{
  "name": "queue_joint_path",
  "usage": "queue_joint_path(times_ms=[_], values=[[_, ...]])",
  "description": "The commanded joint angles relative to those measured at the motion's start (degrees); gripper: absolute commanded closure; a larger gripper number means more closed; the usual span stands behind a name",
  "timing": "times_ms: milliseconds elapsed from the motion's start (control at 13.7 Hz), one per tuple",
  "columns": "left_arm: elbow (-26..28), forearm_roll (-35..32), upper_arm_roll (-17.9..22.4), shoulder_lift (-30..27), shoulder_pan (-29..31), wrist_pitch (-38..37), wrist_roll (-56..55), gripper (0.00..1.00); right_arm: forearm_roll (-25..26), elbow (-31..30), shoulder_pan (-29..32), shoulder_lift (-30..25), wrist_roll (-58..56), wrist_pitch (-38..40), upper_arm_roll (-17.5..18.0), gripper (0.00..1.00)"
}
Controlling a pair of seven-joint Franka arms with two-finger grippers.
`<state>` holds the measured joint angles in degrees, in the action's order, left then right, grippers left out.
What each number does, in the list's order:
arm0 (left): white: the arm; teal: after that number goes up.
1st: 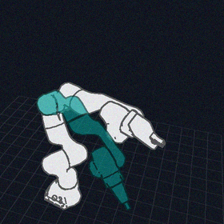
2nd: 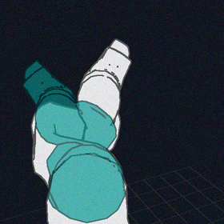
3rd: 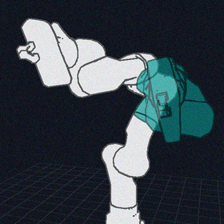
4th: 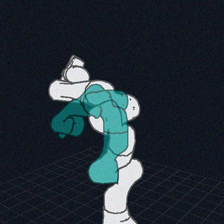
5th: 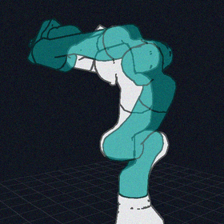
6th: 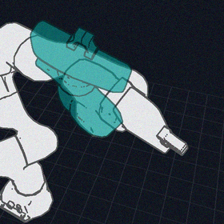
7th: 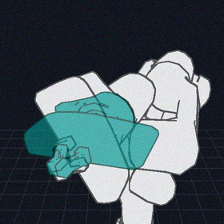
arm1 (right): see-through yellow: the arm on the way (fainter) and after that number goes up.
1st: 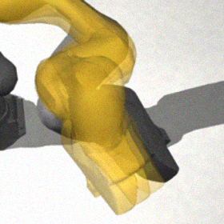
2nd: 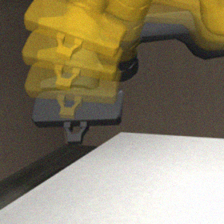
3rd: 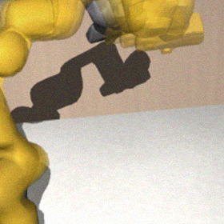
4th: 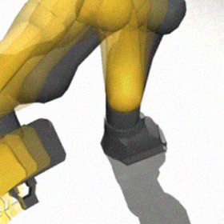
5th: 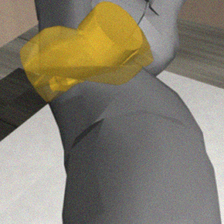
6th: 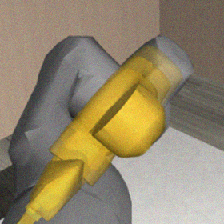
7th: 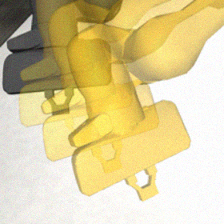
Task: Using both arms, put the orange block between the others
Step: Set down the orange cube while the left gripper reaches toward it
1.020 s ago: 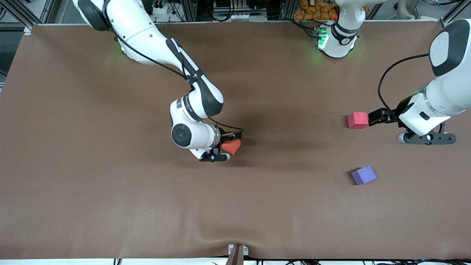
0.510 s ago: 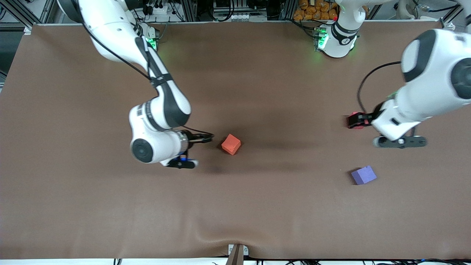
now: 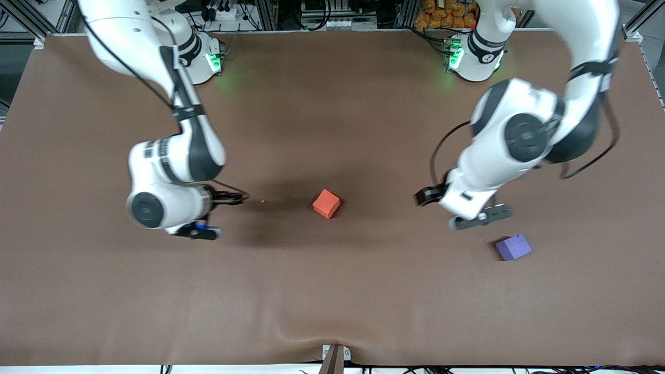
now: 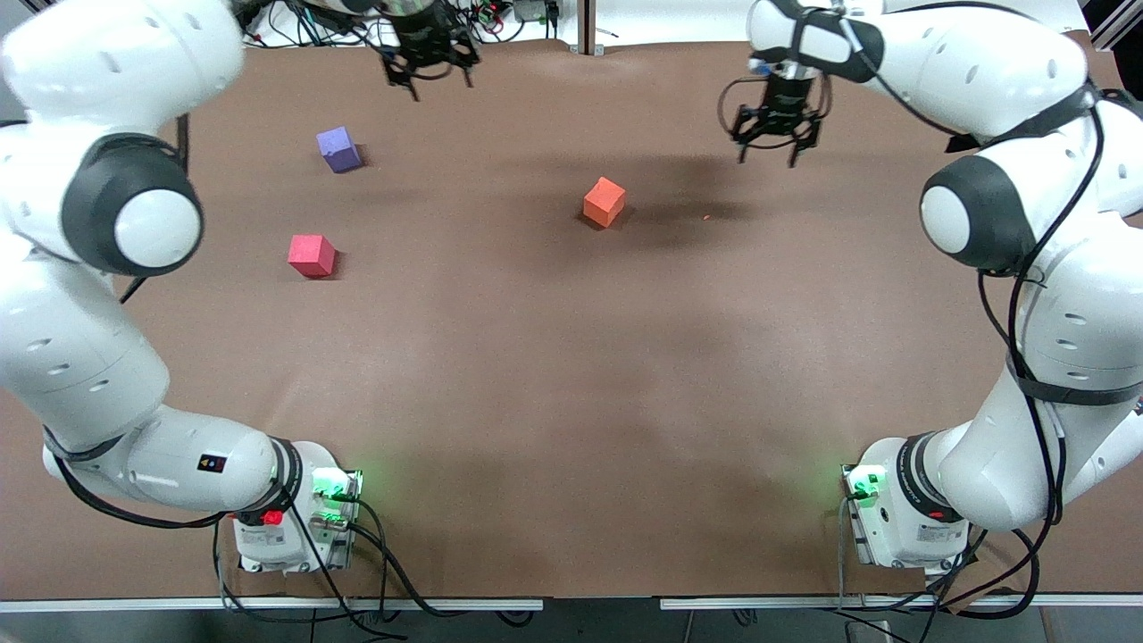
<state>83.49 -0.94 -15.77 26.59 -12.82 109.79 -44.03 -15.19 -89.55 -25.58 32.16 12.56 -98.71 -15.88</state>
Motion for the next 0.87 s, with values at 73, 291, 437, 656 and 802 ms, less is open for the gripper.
queue_joint_path(times_ms=[73,291,437,656,802], values=[[-11.7,0.3,0.9,10.8,-7.6,2.3,-12.3,0.00,3.9,-1.8,8.2,-2.5,-10.3,-3.7,0.1,0.00],[-11.9,0.4,0.8,14.8,-11.2,9.7,-17.3,0.00,4.9,-1.8,12.6,-2.1,-17.0,-6.8,0.1,0.00],[-11.9,0.4,1.9,17.3,-14.2,12.4,-21.2,0.00,4.4,-2.3,12.8,-1.8,-18.5,-6.7,0.3,0.00],[-12.0,0.5,8.3,19.8,-22.7,14.8,-30.5,0.00,4.3,-2.5,11.3,-1.8,-18.0,-4.9,0.6,0.00],[-12.0,0.8,10.1,20.8,-24.8,14.8,-33.9,0.00,3.9,-2.5,9.3,-2.0,-17.9,-2.5,0.8,0.00]])
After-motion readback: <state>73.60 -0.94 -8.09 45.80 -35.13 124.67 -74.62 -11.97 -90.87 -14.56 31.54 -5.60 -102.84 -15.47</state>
